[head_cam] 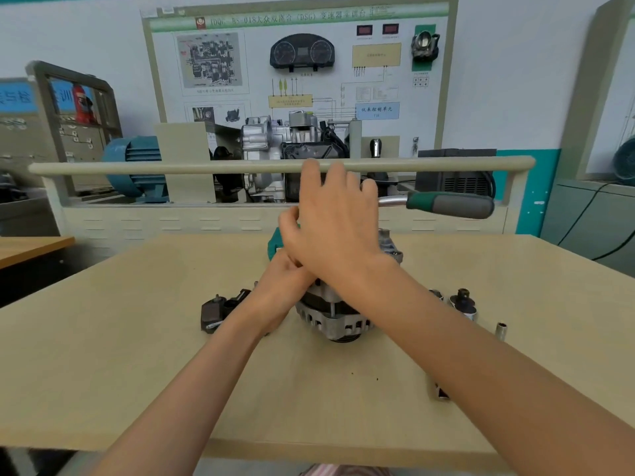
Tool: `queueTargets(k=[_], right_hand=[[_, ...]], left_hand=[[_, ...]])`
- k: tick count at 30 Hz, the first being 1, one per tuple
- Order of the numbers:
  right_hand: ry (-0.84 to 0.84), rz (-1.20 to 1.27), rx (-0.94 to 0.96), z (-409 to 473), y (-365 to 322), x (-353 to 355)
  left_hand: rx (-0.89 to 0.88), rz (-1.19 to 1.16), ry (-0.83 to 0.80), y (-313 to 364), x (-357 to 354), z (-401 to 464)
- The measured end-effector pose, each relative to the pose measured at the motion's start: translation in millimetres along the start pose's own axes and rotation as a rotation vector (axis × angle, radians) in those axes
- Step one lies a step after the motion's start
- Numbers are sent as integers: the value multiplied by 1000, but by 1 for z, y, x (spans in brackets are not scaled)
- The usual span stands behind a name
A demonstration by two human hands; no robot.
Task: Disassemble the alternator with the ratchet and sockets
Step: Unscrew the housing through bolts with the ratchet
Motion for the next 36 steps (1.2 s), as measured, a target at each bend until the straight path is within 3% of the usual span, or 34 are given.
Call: queueTargets(k=[8, 11, 14, 18, 20, 23, 24, 27, 30, 34, 36], right_hand=[[25, 127, -28, -13, 29, -1], [-2, 507, -80, 1, 35, -11], [-179, 1021, -129, 16, 38, -32], [-285, 1294, -95, 21, 30, -38], [-200, 1088, -43, 18, 30, -27], [-8, 122, 22, 1, 25, -5], [1, -36, -21, -4, 25, -2], [3, -80, -71, -7, 22, 3], [13, 221, -55, 4, 25, -4], [-183, 1223, -226, 18, 35, -37], [-250, 1563, -246, 17, 28, -43]], left_hand=[[61, -44, -20, -7, -2, 3], [88, -67, -103, -5, -8, 2], [96, -34, -128, -3, -9, 2], [79, -24, -122, -1, -9, 1], [49, -51, -98, 1, -7, 0], [38, -44, -50, -3, -6, 1], [35, -28, -30, -4, -5, 1], [58, -29, -29, -7, -3, 1], [67, -63, -88, -3, -7, 2], [88, -58, -151, -5, -8, 3], [83, -59, -148, -4, -6, 3]])
Point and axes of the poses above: each hand's wrist, its own z-axis towards the middle knuckle, its own x-axis out of the back of the hand, y = z × x, the point moved 9 cm from there along z, towards the middle knuckle, and after that the axes turned 3 degrees about -y, right-handed, at the moved point
